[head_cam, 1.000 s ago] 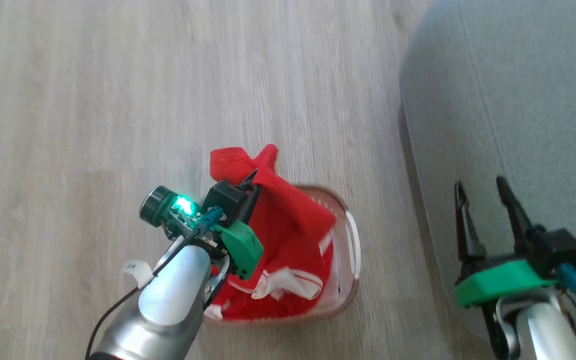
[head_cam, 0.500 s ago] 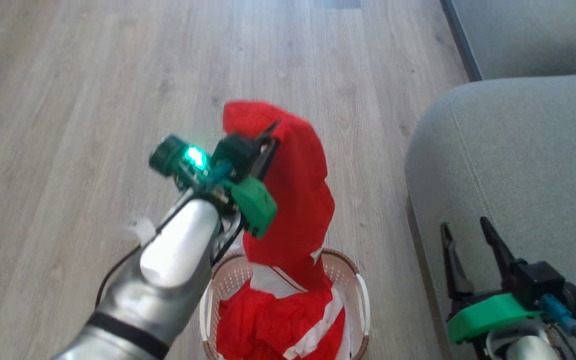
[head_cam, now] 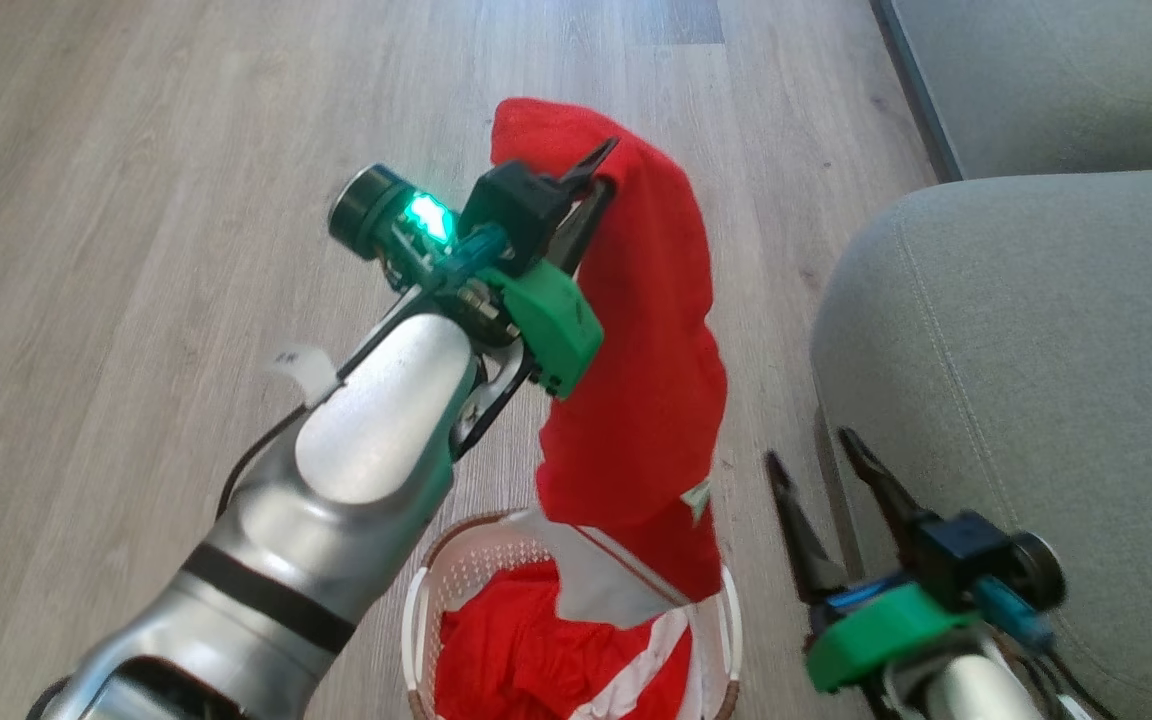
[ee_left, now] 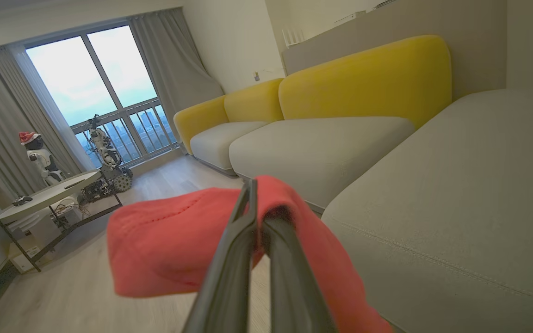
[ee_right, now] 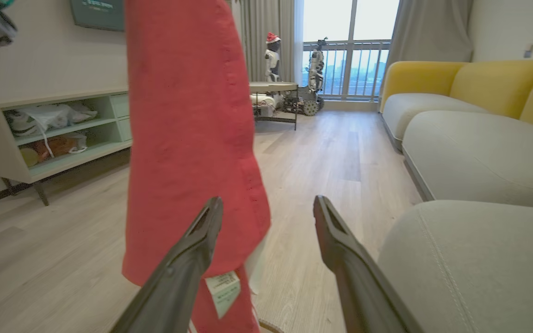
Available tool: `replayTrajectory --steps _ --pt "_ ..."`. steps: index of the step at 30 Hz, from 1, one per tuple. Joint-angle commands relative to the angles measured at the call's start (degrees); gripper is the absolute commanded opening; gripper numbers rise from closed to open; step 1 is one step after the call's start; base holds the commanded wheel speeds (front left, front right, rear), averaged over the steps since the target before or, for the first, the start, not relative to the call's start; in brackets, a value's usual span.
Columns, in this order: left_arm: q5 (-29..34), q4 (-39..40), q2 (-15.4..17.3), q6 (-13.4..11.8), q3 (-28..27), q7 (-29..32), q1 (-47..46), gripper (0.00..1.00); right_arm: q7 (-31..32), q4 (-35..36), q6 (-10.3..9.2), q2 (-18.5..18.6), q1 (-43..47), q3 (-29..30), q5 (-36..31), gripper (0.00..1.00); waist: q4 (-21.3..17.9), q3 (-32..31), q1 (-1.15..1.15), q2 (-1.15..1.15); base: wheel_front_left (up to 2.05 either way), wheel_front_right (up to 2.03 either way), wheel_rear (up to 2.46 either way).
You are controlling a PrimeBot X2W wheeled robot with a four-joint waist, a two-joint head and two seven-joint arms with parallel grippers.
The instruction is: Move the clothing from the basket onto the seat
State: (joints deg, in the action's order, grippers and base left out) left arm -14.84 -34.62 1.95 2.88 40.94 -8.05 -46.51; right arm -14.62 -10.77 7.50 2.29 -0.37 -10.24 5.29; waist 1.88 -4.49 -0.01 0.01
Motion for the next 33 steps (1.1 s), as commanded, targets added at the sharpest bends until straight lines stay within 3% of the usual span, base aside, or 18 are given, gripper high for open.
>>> replayTrajectory --steps 1,12,21,27,33 --pt "-0.74 2.29 0.94 -1.06 -1.04 0.41 -5.30 0.00 -0.38 1.17 -0.01 0.59 -4.48 -2.89 0.26 1.00 -0.03 0.08 0.01 -0.01 0.00 0.00 0.00" --pt "-4.92 3.25 0.93 -3.59 3.42 1.71 -8.51 0.00 -0.38 -5.20 -0.01 0.59 -12.05 -10.77 0.61 1.00 0.68 -0.35 0.01 -0.01 0.00 0.00 0.00" --pt "-8.56 5.17 0.93 -5.68 8.16 2.28 -10.18 0.00 -0.38 -12.21 -0.01 0.59 -15.25 -8.66 -1.61 1.00 2.50 -1.05 0.01 -0.01 0.00 0.00 0.00" --pt "-10.41 5.97 0.93 -6.65 10.85 2.13 -11.10 0.00 -0.38 -15.03 -0.01 0.59 -17.97 -13.57 1.75 1.00 3.94 -1.09 0.01 -0.01 0.00 0.00 0.00" --pt "-12.21 6.85 0.93 -7.65 13.19 2.06 -11.47 0.00 -0.38 -17.29 -0.01 0.59 -20.14 -12.35 1.54 1.00 5.26 -0.99 0.01 -0.01 0.00 0.00 0.00"
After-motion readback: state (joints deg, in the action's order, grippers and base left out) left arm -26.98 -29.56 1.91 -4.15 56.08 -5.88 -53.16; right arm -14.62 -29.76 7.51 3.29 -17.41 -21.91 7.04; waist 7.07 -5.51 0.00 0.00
